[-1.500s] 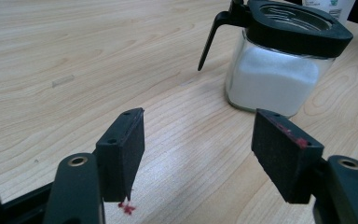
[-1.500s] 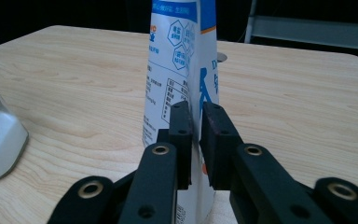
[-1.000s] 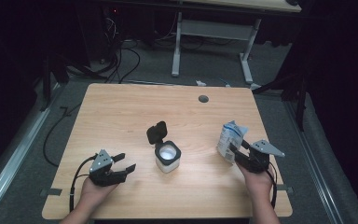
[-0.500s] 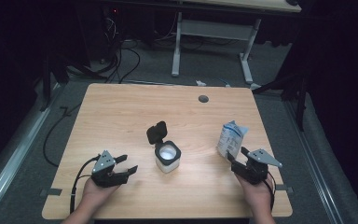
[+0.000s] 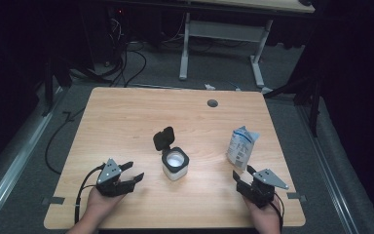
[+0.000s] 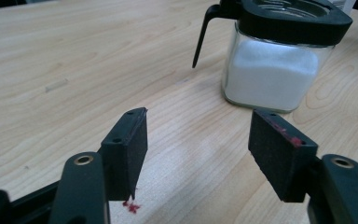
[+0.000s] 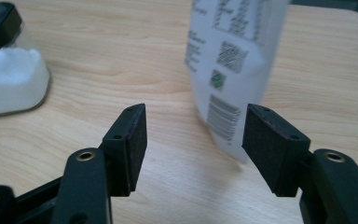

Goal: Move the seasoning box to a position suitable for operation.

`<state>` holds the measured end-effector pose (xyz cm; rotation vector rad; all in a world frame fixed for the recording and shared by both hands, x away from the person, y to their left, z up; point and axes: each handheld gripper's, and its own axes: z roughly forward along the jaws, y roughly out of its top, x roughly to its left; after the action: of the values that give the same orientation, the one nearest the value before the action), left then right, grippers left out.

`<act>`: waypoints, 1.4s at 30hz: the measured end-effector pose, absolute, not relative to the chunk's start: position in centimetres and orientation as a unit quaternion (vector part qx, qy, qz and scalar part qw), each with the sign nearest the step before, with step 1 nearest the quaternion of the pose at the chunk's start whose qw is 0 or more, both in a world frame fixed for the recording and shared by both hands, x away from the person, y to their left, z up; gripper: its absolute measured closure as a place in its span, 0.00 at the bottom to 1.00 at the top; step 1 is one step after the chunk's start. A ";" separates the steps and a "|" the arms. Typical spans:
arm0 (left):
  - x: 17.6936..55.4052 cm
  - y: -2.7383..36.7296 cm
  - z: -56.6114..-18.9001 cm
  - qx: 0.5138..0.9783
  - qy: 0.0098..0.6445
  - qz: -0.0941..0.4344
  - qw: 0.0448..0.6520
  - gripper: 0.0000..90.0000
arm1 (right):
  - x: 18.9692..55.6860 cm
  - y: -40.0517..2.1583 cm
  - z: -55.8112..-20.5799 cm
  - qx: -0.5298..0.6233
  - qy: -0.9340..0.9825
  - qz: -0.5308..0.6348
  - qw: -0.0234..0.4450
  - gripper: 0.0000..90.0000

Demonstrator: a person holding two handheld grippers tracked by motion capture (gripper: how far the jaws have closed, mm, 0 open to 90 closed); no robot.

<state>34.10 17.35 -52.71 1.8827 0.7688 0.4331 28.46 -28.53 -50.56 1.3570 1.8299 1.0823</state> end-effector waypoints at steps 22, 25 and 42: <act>35.5 15.4 -52.0 0.788 0.323 0.154 0.501 0.43 | 32.7 -23.6 -50.3 0.436 0.750 0.435 0.243 0.29; 35.7 14.9 -52.3 0.789 0.338 0.155 0.489 0.43 | 33.3 -22.6 -49.9 0.427 0.756 0.433 0.242 0.30; 39.5 12.7 -50.5 0.769 0.389 0.173 0.477 0.53 | 34.3 -19.5 -47.4 0.413 0.743 0.466 0.245 0.45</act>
<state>39.52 12.71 -50.52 1.8791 0.9511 0.4229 34.33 -19.53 -47.42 1.1263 2.0286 1.2727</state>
